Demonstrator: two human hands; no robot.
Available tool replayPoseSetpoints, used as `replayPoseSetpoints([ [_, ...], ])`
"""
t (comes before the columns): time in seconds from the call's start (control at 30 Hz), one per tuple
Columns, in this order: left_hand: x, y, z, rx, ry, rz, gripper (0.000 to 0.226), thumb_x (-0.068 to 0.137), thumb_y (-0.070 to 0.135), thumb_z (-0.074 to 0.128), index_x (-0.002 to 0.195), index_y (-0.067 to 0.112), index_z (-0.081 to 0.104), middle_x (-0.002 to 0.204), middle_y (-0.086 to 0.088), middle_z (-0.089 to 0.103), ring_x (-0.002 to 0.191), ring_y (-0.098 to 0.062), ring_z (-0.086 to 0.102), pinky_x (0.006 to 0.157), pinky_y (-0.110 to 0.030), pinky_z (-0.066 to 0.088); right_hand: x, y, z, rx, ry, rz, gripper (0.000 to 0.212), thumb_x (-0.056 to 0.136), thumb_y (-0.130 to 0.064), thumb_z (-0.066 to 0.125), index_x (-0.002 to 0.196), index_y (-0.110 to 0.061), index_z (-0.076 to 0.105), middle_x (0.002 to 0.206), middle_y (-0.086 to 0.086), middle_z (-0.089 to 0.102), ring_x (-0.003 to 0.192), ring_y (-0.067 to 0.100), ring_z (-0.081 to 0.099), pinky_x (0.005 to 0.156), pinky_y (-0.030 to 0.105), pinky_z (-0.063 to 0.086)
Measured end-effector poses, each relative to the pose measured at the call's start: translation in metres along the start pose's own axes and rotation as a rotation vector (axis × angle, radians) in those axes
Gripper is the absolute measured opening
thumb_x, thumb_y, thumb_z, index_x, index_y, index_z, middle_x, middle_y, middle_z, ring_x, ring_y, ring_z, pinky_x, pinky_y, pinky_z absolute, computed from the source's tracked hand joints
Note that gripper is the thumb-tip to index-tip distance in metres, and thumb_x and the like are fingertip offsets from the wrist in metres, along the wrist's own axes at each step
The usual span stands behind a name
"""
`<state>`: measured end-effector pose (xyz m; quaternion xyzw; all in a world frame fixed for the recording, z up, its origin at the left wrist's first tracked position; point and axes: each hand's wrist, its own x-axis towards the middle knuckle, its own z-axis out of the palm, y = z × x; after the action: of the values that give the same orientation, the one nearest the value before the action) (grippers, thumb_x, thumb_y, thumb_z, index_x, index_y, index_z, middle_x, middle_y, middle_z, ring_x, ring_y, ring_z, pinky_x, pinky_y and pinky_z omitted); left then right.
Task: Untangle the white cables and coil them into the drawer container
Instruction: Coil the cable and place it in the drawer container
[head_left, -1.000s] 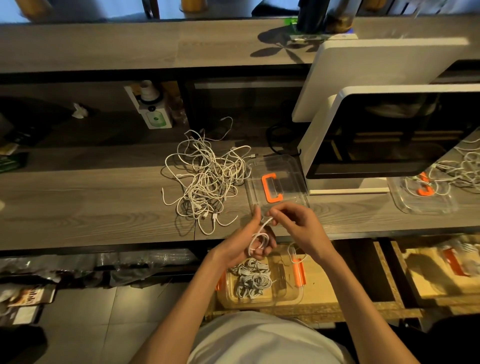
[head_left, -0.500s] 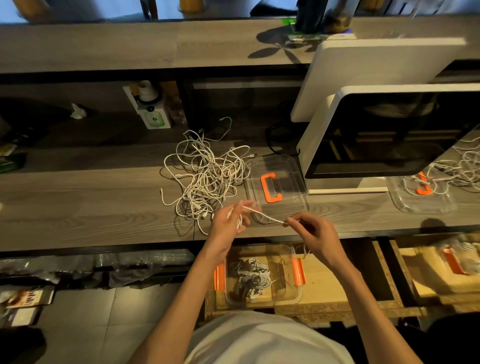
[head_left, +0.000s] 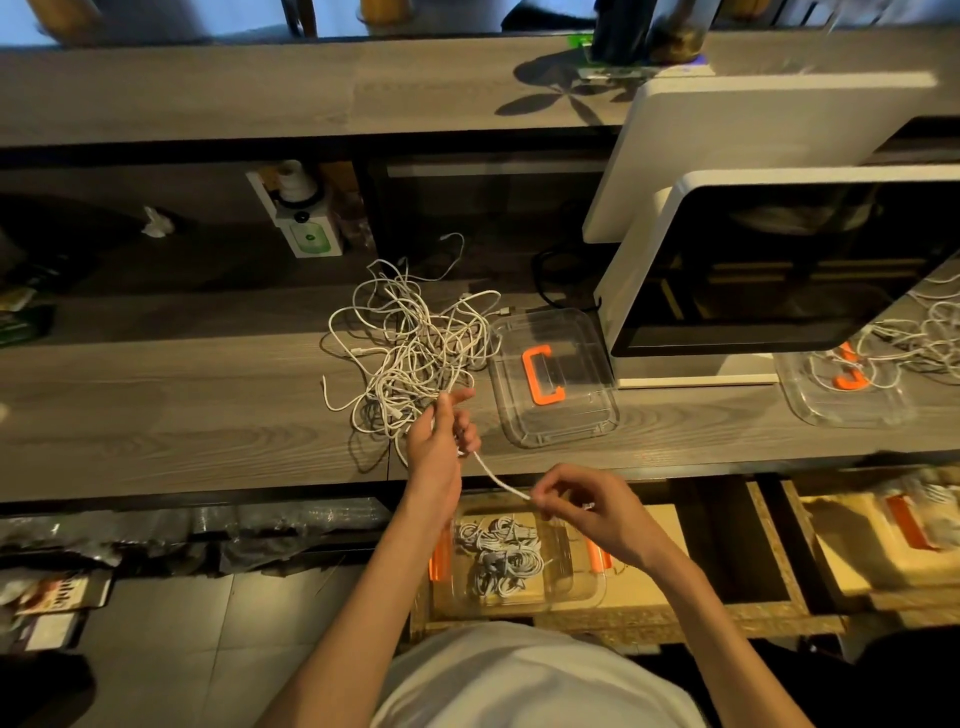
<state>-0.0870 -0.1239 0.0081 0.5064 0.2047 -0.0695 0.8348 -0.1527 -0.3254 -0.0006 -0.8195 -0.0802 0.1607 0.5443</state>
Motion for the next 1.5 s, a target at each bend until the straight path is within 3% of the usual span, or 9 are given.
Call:
replayPoseSetpoints([
  [0.2, -0.007, -0.006, 0.006, 0.489, -0.174, -0.068, 0.04, 0.107, 0.036, 0.043, 0.092, 0.008, 0.069, 0.065, 0.002, 0.049, 0.055, -0.01, 0.046, 0.051, -0.021, 0.037, 0.011, -0.022, -0.01, 0.01, -0.166, -0.067, 0.019, 0.1, -0.025, 0.066, 0.114, -0.025, 0.077, 0.107, -0.012, 0.071, 0.105, 0.014, 0.067, 0.092, 0.03, 0.054],
  [0.4, -0.017, -0.003, 0.012, 0.468, -0.475, -0.388, 0.06, 0.1, 0.062, 0.037, 0.116, 0.014, 0.069, 0.075, -0.006, 0.06, 0.06, -0.013, 0.052, 0.049, -0.02, 0.036, 0.025, -0.026, -0.011, 0.123, 0.216, -0.04, 0.015, 0.093, -0.02, 0.073, 0.107, -0.024, 0.078, 0.099, -0.007, 0.075, 0.091, 0.01, 0.069, 0.083, 0.034, 0.057],
  [0.57, -0.018, -0.006, 0.011, 0.54, -0.677, -0.334, 0.046, 0.096, 0.05, 0.055, 0.109, 0.008, 0.068, 0.071, -0.003, 0.059, 0.059, -0.01, 0.046, 0.047, -0.015, 0.035, 0.028, -0.019, -0.014, 0.11, 0.26, -0.057, 0.016, 0.088, -0.028, 0.074, 0.103, -0.023, 0.076, 0.098, -0.006, 0.076, 0.09, 0.015, 0.073, 0.082, 0.044, 0.062],
  [0.83, -0.006, -0.006, 0.002, 0.425, -0.281, -0.028, 0.033, 0.107, 0.032, 0.044, 0.124, 0.015, 0.068, 0.104, -0.019, 0.073, 0.067, -0.007, 0.055, 0.057, -0.013, 0.044, 0.017, 0.002, -0.039, 0.065, 0.307, 0.005, 0.02, 0.087, -0.035, 0.073, 0.101, -0.021, 0.074, 0.096, -0.004, 0.075, 0.093, 0.016, 0.071, 0.085, 0.043, 0.06],
  [1.03, -0.004, -0.004, 0.005, 0.079, -0.154, -0.027, 0.034, 0.107, 0.026, 0.044, 0.129, 0.006, 0.062, 0.117, -0.017, 0.072, 0.071, -0.007, 0.05, 0.053, -0.017, 0.036, 0.011, 0.008, -0.035, 0.021, 0.252, 0.021, 0.012, 0.092, -0.022, 0.072, 0.104, -0.023, 0.075, 0.098, -0.01, 0.074, 0.092, 0.012, 0.071, 0.078, 0.032, 0.06],
  [1.13, 0.0, -0.004, 0.004, -0.065, -0.069, -0.058, 0.036, 0.107, 0.025, 0.044, 0.129, 0.003, 0.062, 0.114, -0.02, 0.072, 0.073, -0.01, 0.059, 0.058, -0.019, 0.043, 0.009, 0.011, -0.028, -0.048, 0.173, 0.008, 0.025, 0.096, -0.014, 0.069, 0.114, -0.03, 0.075, 0.105, -0.011, 0.07, 0.088, 0.01, 0.069, 0.076, 0.028, 0.061],
  [1.3, 0.0, -0.007, 0.002, -0.12, -0.007, -0.108, 0.037, 0.106, 0.028, 0.044, 0.125, 0.006, 0.067, 0.088, -0.01, 0.07, 0.095, -0.022, 0.07, 0.091, -0.039, 0.057, 0.002, 0.013, -0.017, -0.131, 0.113, 0.028, 0.033, 0.096, -0.013, 0.069, 0.116, -0.039, 0.074, 0.11, -0.011, 0.066, 0.099, 0.004, 0.063, 0.086, 0.021, 0.055],
  [1.4, 0.002, -0.009, 0.005, -0.18, -0.017, -0.112, 0.033, 0.108, 0.023, 0.042, 0.118, 0.002, 0.065, 0.071, -0.003, 0.057, 0.07, -0.016, 0.063, 0.07, -0.029, 0.058, -0.003, 0.007, -0.011, -0.014, 0.005, 0.049, 0.026, 0.095, -0.015, 0.072, 0.111, -0.035, 0.077, 0.103, -0.014, 0.072, 0.097, 0.009, 0.068, 0.082, 0.026, 0.058],
  [1.5, 0.001, -0.015, 0.01, 0.135, -0.056, -0.055, 0.031, 0.108, 0.025, 0.042, 0.106, 0.004, 0.065, 0.069, 0.0, 0.047, 0.058, -0.009, 0.045, 0.048, -0.019, 0.038, -0.006, -0.005, -0.007, 0.142, -0.075, 0.016, 0.024, 0.092, -0.013, 0.075, 0.114, -0.022, 0.075, 0.098, 0.001, 0.075, 0.09, 0.02, 0.072, 0.078, 0.031, 0.061],
])
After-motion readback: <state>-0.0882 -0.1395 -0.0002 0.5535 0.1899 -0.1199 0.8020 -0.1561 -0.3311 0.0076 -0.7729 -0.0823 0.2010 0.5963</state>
